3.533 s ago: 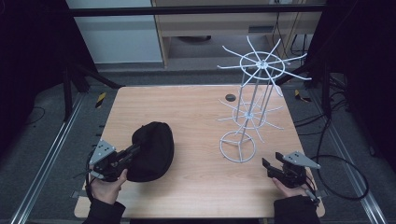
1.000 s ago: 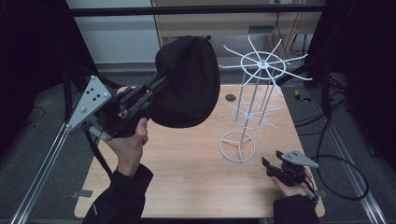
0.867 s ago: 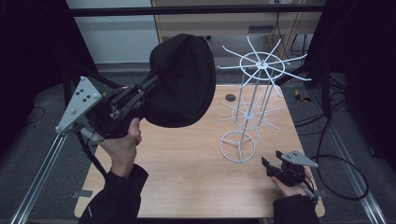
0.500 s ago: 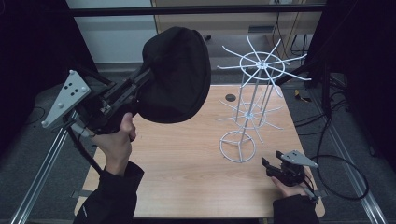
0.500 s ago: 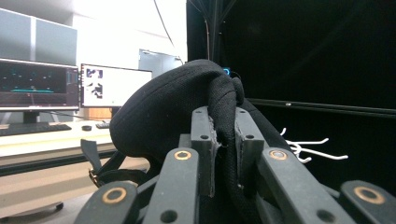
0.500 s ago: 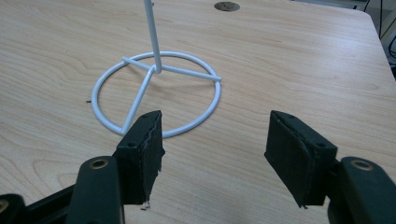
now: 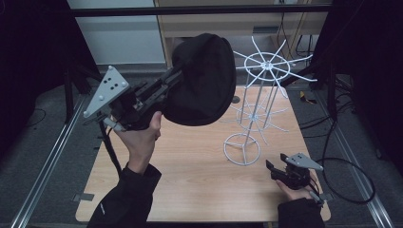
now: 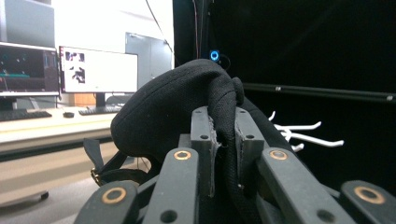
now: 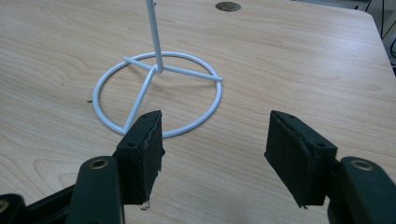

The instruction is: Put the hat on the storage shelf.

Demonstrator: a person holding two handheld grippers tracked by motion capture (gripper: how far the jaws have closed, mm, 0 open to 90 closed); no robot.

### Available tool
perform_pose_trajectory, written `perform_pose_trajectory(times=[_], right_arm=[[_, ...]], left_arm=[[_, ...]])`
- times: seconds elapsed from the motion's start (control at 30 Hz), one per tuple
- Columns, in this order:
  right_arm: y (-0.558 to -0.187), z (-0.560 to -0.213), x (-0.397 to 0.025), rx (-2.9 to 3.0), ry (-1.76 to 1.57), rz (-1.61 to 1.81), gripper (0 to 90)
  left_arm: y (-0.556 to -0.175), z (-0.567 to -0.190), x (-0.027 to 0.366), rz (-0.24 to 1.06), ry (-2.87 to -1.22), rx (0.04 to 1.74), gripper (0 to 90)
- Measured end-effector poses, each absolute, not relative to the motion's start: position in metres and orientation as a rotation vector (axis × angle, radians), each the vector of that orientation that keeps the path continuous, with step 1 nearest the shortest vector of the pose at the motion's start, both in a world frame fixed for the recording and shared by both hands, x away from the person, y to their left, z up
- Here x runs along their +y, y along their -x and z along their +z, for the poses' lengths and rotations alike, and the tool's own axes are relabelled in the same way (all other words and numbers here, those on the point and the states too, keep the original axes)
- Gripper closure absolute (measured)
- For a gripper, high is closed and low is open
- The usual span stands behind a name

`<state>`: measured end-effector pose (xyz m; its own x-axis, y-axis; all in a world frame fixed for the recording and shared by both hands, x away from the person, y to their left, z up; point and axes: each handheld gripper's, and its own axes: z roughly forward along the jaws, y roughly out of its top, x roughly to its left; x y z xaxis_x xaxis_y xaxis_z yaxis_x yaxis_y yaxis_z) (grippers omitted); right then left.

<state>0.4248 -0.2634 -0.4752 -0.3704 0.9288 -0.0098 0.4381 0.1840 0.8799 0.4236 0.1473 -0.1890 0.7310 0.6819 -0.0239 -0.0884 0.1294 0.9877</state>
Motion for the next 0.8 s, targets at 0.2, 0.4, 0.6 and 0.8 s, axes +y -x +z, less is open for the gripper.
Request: perform_pose_trajectory(times=[0.2,0.4,0.6,0.8], right_arm=[[-0.425,-0.476,-0.263,1.904,-1.273,1.121,36.6],[-0.425,-0.476,-0.261,1.911,-1.279,1.123,36.6],[-0.426,-0.477,-0.261,1.918,-1.280,1.111,36.3],[-0.426,-0.478,-0.260,1.923,-1.274,1.109,36.1]], left_arm=[[-0.433,-0.209,0.146,0.570,-1.386,0.575,79.9],[-0.442,-0.234,0.149,0.553,-1.439,0.616,78.6],[-0.452,-0.260,0.147,0.540,-1.510,0.661,76.6],[-0.460,-0.277,0.137,0.536,-1.572,0.686,76.1]])
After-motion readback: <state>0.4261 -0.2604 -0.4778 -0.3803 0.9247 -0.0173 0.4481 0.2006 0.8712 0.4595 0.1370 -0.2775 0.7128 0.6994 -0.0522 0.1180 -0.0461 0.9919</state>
